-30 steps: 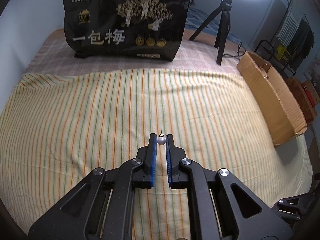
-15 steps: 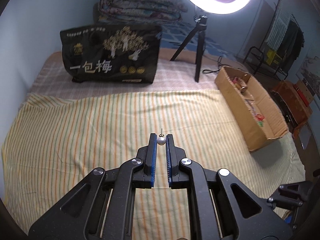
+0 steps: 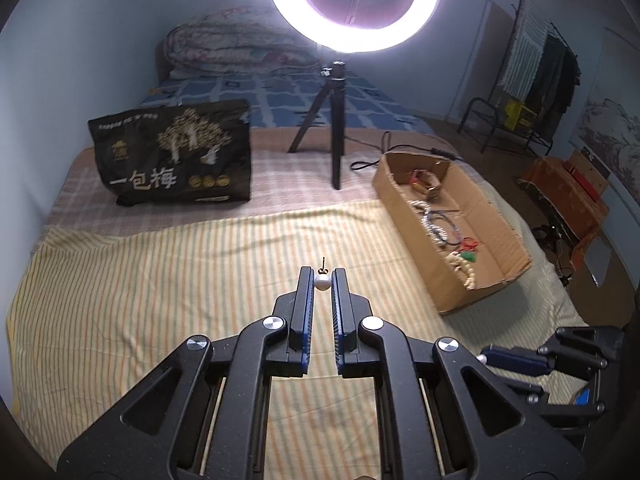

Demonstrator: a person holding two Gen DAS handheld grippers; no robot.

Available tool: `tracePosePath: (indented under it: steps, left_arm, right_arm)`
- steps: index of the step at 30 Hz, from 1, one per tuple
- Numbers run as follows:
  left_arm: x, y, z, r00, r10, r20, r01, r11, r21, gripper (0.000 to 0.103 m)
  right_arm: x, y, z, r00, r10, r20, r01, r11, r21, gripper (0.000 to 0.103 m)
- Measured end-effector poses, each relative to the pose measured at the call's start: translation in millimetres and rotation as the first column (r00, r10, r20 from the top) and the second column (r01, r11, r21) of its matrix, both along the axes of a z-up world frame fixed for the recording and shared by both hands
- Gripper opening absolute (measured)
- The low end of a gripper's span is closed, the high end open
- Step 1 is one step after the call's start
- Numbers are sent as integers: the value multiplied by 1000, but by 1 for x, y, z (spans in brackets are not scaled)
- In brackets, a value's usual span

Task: Organize jewelry
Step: 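Carry the earring in the left tool while the right carries its earring to the box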

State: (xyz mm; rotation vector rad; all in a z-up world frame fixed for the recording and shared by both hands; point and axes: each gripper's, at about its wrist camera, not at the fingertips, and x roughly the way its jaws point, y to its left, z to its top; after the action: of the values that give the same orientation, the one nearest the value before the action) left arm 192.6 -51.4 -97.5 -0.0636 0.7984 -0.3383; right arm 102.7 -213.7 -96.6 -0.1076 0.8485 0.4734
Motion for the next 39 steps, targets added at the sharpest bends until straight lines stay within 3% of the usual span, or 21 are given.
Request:
tracePosePath:
  steps: [13, 24, 39]
  left_arm:
    - [-4, -56, 14, 997, -68, 27, 68, 998, -16, 7]
    - [-1, -91, 12, 994, -107, 23, 107, 994, -27, 7]
    - [13, -141, 7, 990, -137, 19, 138, 989, -51, 7]
  right_arm:
    - [7, -62, 19, 990, -134, 37, 133, 991, 28, 15]
    - [34, -116, 31, 964, -260, 60, 255, 964, 75, 15]
    - [87, -157, 18, 935, -353, 36, 347, 931, 108, 15]
